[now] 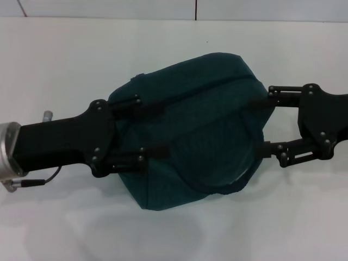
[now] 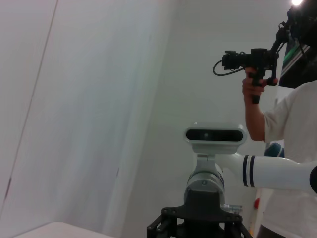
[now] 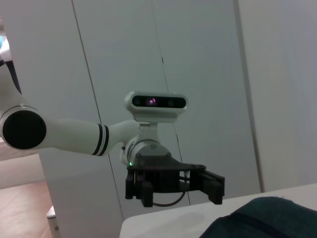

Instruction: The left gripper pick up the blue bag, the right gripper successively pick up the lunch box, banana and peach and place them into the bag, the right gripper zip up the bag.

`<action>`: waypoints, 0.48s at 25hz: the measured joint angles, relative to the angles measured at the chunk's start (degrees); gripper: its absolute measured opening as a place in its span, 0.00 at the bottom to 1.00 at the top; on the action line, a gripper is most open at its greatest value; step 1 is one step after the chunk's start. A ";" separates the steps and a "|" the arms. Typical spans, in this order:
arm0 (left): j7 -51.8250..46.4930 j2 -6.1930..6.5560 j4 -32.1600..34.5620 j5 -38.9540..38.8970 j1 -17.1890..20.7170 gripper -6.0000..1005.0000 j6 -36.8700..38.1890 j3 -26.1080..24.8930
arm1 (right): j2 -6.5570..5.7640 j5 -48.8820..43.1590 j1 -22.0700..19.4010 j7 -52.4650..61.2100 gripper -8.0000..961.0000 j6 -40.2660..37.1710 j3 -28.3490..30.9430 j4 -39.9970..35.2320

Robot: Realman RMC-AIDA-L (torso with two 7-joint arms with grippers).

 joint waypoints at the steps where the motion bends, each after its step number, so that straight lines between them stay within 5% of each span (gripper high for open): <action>1: 0.07 0.08 -0.44 0.18 -0.46 0.80 -0.02 -0.05 | -0.01 0.02 -0.01 0.00 0.91 0.00 0.01 0.04; 12: 0.19 0.05 -0.57 0.42 -1.03 0.80 -0.23 -0.12 | -0.14 -0.48 -0.16 0.25 0.91 0.02 0.09 0.38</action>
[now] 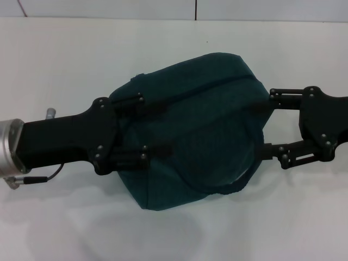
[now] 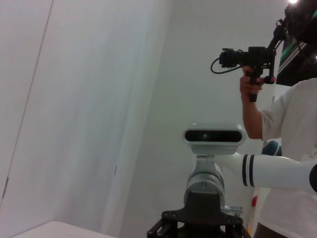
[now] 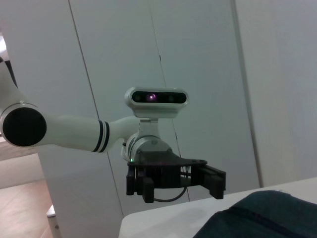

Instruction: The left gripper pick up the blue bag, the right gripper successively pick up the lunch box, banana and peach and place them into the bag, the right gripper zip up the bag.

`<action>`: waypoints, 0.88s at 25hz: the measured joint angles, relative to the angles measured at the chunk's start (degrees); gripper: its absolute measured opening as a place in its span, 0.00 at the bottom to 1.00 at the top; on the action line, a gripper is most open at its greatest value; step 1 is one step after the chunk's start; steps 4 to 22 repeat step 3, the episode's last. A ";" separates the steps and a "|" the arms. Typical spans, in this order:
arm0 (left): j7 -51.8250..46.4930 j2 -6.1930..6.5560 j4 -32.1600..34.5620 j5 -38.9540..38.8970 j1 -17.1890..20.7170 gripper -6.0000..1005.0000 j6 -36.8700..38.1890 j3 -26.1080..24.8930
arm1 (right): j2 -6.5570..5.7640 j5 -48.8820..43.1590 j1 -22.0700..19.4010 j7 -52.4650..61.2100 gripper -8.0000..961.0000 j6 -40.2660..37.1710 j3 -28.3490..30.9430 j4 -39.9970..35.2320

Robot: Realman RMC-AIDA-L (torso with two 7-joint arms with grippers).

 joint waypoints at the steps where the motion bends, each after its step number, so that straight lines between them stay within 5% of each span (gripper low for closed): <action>1: 0.00 0.00 -0.01 0.01 0.01 0.80 -0.01 0.00 | -0.02 -0.01 0.00 0.02 0.91 0.00 0.01 0.00; 22: 0.01 -0.01 -0.02 0.02 0.06 0.80 -0.02 0.01 | -0.02 -0.03 0.01 0.03 0.91 -0.01 0.06 -0.02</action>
